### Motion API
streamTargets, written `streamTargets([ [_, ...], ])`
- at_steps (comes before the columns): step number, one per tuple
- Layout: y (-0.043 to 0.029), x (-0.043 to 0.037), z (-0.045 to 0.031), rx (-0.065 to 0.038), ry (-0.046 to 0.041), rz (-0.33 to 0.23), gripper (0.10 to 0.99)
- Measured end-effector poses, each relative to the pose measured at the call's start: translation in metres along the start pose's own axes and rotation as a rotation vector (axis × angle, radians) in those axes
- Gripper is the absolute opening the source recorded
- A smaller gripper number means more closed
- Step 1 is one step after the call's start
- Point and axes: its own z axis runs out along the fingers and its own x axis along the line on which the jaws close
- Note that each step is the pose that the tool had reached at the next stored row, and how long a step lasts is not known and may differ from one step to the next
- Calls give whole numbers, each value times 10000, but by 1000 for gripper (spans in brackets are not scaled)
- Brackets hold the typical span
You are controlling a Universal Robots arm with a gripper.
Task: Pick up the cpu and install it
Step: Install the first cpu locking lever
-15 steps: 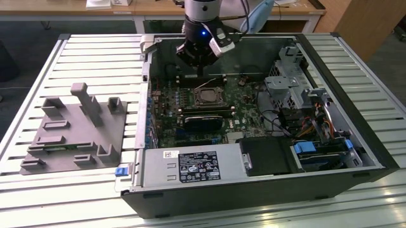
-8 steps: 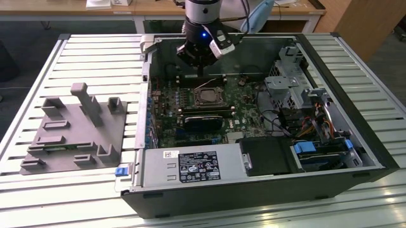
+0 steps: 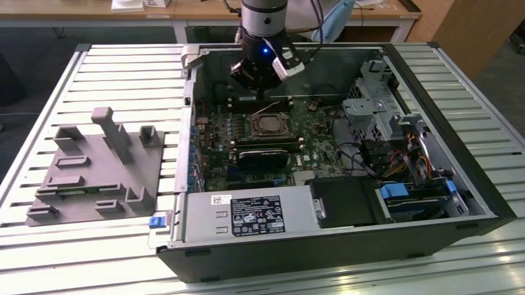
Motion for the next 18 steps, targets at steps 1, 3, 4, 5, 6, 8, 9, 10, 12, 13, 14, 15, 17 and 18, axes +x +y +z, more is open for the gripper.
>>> streamTargets([
  [1, -1, -12, 17, 0, 3, 0, 106],
  [3, -1, -33, 54, -2, 18, 0, 106],
  [4, 0, -43, 70, -1, 31, 0, 106],
  [5, 0, -56, 85, -1, 44, 1, 106],
  [6, 0, -67, 96, -1, 53, 2, 106],
  [8, 1, -90, 110, -1, 66, 3, 106],
  [9, 1, -102, 113, -1, 69, 3, 106],
  [10, 1, -113, 115, -3, 70, 3, 106],
  [12, 0, -133, 120, -2, 71, 2, 106],
  [13, 0, -138, 123, -1, 71, 3, 106],
  [14, 0, -142, 126, -1, 71, 3, 106],
  [15, 0, -147, 130, -2, 71, 2, 106],
  [17, 0, -159, 140, -2, 71, 0, 106],
  [18, 1, -168, 144, -1, 72, 0, 106],
])
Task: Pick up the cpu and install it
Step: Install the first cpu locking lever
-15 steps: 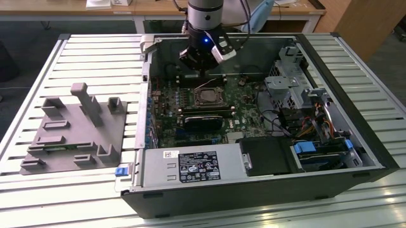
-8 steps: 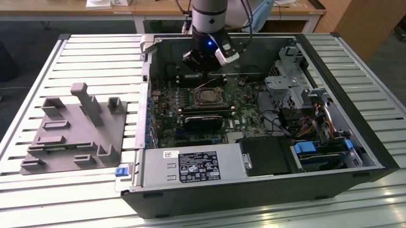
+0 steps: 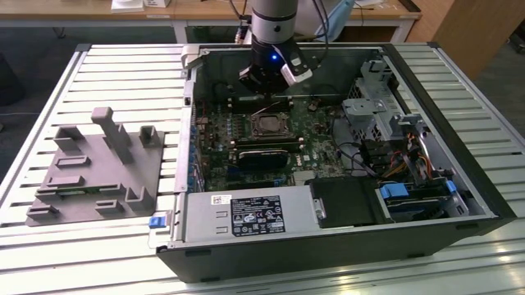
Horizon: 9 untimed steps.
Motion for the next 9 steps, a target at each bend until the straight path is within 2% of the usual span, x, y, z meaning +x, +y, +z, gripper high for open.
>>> streamTargets([
  [9, -3, -166, 55, -1, 4, 0, 106],
])
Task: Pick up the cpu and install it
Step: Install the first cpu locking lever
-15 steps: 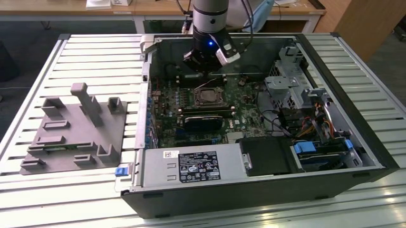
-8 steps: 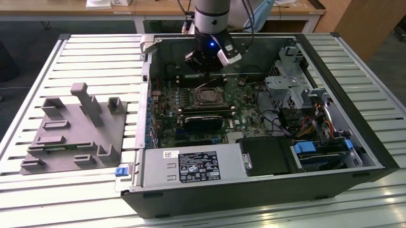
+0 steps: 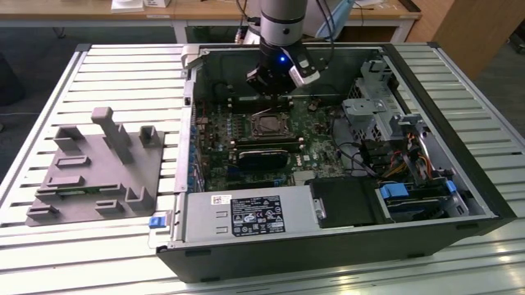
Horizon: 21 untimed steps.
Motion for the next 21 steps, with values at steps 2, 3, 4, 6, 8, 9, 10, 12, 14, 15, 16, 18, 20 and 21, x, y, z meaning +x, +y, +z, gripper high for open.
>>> streamTargets([
  [2, -1, -3, 22, 0, 0, 1, 106],
  [3, -2, -3, 34, 1, 1, 2, 106],
  [4, -3, -3, 47, 1, 2, 3, 106],
  [6, -4, -5, 73, 1, 7, 1, 106],
  [8, -5, -10, 97, 1, 16, 0, 106],
  [9, -6, -15, 107, 1, 23, 2, 106],
  [10, -6, -18, 117, 0, 27, 2, 106],
  [12, -7, -21, 134, -1, 32, 2, 106],
  [14, -8, -28, 147, 0, 34, 3, 106],
  [15, -9, -30, 152, 0, 36, 3, 106],
  [16, -9, -33, 156, 1, 36, 3, 106],
  [18, -9, -35, 156, 3, 36, 4, 106],
  [20, -9, -36, 157, 0, 34, 4, 106],
  [21, -9, -36, 156, 0, 34, 3, 106],
])
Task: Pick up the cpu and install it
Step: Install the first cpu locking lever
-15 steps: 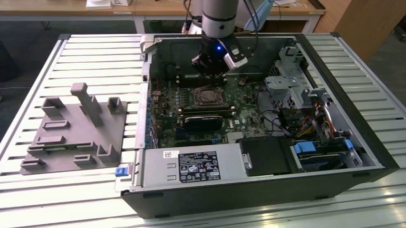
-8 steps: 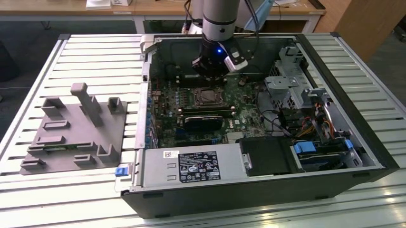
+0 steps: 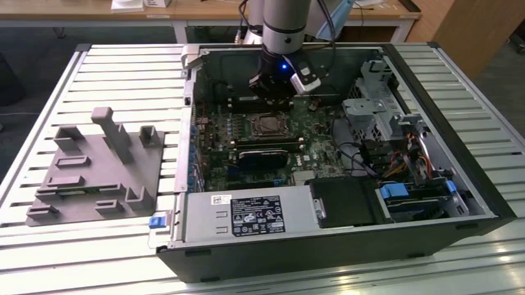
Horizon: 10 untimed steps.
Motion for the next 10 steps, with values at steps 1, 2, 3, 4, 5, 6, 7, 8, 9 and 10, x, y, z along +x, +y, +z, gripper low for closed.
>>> streamTargets([
  [1, 0, 0, -2, 0, -1, 0, 106],
  [2, 0, 0, -5, -1, -1, 0, 106],
  [3, 0, 0, -7, -1, 0, 0, 106],
  [4, 1, 0, -9, -1, 0, 0, 106],
  [5, 1, 0, -12, 0, 1, 0, 106],
  [6, 0, 0, -17, 1, 1, 0, 106],
  [7, 1, 0, -22, 0, 1, 0, 106],
  [8, 1, 0, -25, 0, 1, 0, 106],
  [9, 2, 0, -25, -2, 0, 0, 106],
  [10, 2, 0, -25, -2, -1, 0, 106],
])
